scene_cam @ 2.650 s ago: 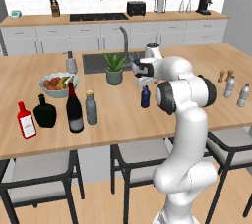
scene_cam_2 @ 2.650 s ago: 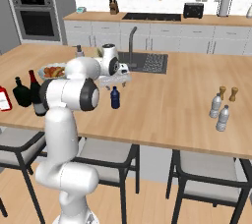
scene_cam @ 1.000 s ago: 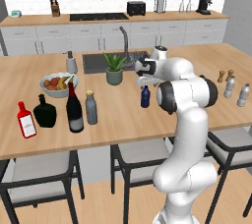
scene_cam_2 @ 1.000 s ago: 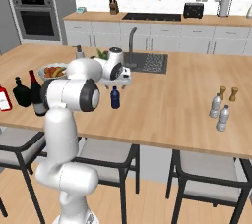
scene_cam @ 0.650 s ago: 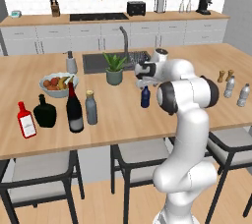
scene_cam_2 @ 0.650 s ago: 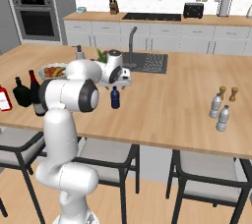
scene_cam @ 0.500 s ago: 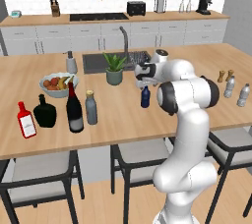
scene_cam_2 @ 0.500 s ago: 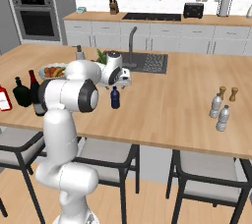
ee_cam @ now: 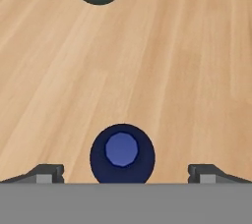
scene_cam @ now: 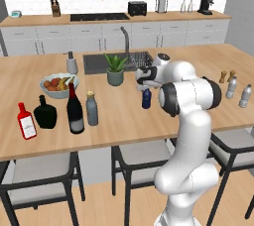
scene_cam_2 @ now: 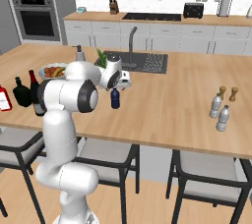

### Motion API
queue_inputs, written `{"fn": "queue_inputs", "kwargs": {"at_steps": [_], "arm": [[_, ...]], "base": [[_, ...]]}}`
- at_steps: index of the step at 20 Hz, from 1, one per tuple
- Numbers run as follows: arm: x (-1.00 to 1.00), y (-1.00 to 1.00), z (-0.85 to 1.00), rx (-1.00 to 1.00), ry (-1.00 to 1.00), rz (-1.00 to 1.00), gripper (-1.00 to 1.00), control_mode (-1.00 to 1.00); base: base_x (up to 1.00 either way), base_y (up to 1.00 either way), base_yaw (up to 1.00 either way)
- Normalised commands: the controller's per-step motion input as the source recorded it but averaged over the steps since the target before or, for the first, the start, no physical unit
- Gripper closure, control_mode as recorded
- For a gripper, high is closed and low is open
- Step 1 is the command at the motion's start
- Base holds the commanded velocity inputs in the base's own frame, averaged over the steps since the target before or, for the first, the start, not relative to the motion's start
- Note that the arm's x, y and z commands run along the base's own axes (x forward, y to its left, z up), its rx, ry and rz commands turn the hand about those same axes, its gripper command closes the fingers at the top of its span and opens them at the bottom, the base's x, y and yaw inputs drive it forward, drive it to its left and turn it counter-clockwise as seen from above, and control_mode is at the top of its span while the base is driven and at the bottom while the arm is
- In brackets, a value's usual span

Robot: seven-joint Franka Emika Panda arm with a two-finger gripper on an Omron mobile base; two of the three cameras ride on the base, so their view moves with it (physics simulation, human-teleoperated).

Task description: Move the plastic bottles in the middle to the plastics group, and the glass bottles in the middle to the glass group.

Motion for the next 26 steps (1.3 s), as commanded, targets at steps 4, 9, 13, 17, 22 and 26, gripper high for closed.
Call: {"fn": "queue_inputs", "kwargs": {"at_steps": [4,9,13,17,22,26], "arm": [[0.09,0.0,-0.02,0.0,0.0,0.0,-1.0,-1.0],[0.14,0.0,0.0,0.0,0.0,0.0,-1.0,-1.0],[0.0,0.0,0.0,0.0,0.0,0.0,-1.0,-1.0],[0.01,0.0,-0.16,0.0,0.0,0.0,-1.0,-1.0],[0.02,0.0,-0.07,0.0,0.01,0.0,-1.0,-1.0],[0.0,0.0,0.0,0.0,0.0,0.0,-1.0,-1.0]], "base": [[0.0,0.0,0.0],[0.0,0.0,0.0],[0.0,0.0,0.0],[0.0,0.0,0.0],[0.0,0.0,0.0],[0.0,0.0,0.0]]}}
